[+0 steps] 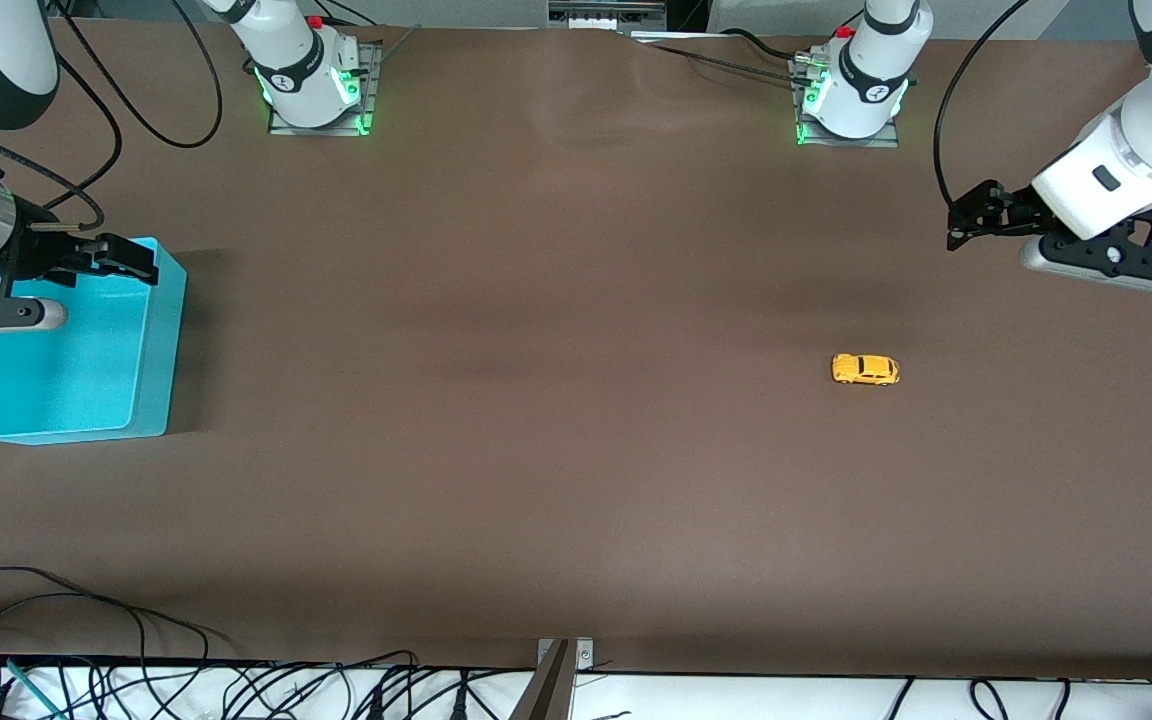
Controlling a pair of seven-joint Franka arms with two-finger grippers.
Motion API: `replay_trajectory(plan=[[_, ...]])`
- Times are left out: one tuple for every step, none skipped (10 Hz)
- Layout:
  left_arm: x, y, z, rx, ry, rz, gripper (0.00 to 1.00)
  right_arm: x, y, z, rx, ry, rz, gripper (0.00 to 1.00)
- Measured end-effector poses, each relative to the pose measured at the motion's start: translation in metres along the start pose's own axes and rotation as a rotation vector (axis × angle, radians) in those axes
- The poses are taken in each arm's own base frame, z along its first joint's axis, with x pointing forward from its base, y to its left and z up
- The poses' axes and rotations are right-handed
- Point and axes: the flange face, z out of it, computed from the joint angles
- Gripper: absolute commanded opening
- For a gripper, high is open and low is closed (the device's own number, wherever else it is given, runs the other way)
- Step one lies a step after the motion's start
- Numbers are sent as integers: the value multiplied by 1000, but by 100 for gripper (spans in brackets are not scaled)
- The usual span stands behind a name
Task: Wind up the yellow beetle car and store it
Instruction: 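Lower the left gripper over the yellow toy car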
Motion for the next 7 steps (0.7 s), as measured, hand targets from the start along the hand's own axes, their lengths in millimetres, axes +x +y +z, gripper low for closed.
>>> replay_trajectory(plan=[[4,-1,8,-4,-16,64,100,0,0,0,0,0,0,100],[10,-3,20,-10,-36,140,100,0,0,0,0,0,0,100],[16,-6,33,-20,-60,221,100,0,0,0,0,0,0,100],[24,-11,48,-29,-72,301,100,0,0,0,0,0,1,100],[33,-18,62,-36,-71,388,100,0,0,0,0,0,1,100],[41,-27,81,-46,-72,489,100,0,0,0,0,1,1,100],[48,-38,103,-63,-86,569,100,0,-1,0,0,1,1,100]])
